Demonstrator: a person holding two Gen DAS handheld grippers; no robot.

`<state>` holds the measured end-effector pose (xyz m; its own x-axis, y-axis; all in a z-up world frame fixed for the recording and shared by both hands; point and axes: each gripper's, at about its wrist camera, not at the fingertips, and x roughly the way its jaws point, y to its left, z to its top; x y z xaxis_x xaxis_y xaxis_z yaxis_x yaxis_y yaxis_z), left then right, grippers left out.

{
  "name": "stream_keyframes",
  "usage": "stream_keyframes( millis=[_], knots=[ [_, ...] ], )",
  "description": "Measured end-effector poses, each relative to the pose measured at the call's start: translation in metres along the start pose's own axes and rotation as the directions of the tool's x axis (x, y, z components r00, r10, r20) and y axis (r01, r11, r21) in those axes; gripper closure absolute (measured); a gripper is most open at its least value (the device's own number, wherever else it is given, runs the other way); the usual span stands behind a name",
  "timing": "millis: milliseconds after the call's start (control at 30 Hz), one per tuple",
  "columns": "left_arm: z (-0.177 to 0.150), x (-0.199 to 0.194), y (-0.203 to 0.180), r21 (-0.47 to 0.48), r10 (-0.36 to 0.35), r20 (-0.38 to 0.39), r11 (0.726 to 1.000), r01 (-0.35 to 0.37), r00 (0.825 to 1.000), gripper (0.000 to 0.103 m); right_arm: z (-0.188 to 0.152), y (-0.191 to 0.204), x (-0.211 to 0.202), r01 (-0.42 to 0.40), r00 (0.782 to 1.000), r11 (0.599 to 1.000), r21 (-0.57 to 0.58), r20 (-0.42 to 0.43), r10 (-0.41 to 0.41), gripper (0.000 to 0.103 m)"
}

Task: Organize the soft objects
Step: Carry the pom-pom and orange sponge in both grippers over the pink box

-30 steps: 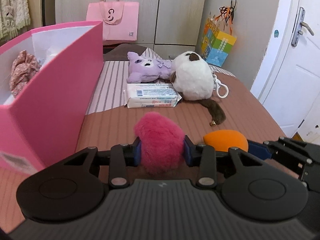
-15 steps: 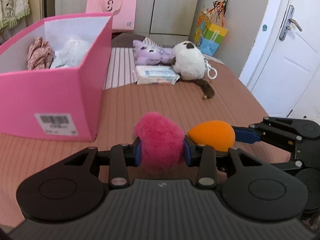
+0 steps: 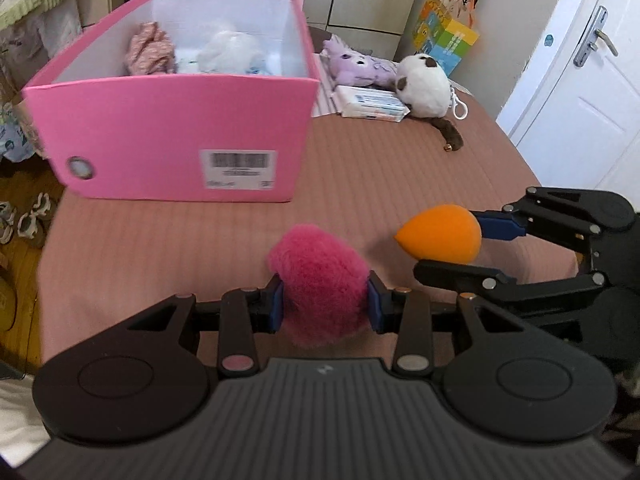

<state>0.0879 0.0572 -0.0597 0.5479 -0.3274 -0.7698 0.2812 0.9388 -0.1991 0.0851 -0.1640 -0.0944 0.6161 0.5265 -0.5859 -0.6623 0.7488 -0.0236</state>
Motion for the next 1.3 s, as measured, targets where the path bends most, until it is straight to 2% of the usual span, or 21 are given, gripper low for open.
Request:
stream_keyframes(
  millis=[133, 200, 367, 567, 767, 933, 1100, 1300],
  knots=[
    [0.003, -0.024, 0.016, -0.011, -0.013, -0.013, 1.000, 0.013, 1.000, 0.065, 0.019, 0.006, 0.000, -0.074, 0.997, 0.997, -0.003, -0.020, 0.074, 0.059],
    [0.009, -0.037, 0.023, -0.011, -0.015, 0.004, 1.000, 0.015, 1.000, 0.065, 0.031, 0.009, -0.001, -0.109, 0.994, 0.994, -0.006, -0.018, 0.109, 0.059],
    [0.028, -0.066, 0.035, 0.013, 0.018, 0.110, 1.000, -0.019, 0.994, 0.065, 0.066, 0.015, 0.002, -0.172, 0.985, 0.985, -0.017, 0.016, 0.172, 0.058],
    [0.067, -0.077, 0.050, 0.042, 0.014, 0.212, 0.999, -0.023, 0.977, 0.065, 0.110, 0.006, 0.012, -0.157, 0.984, 0.987, -0.024, 0.080, 0.159, 0.058],
    [0.119, -0.052, 0.069, 0.046, -0.005, 0.232, 0.999, -0.006, 0.973, 0.065, 0.149, -0.015, 0.042, -0.140, 0.984, 0.990, 0.003, 0.109, 0.139, 0.058],
    [0.166, -0.020, 0.085, 0.046, 0.000, 0.222, 0.999, -0.011, 0.975, 0.065, 0.178, -0.038, 0.078, -0.085, 0.993, 0.996, 0.020, 0.089, 0.083, 0.058],
    [0.206, 0.020, 0.113, -0.039, 0.013, 0.191, 0.999, -0.006, 0.981, 0.065, 0.201, -0.063, 0.109, 0.001, 0.998, 1.000, 0.025, 0.063, -0.002, 0.058],
    [0.231, 0.055, 0.132, -0.095, 0.002, 0.125, 0.995, 0.010, 0.992, 0.064, 0.217, -0.082, 0.145, 0.041, 0.999, 0.999, 0.014, -0.022, -0.041, 0.058]
  ],
)
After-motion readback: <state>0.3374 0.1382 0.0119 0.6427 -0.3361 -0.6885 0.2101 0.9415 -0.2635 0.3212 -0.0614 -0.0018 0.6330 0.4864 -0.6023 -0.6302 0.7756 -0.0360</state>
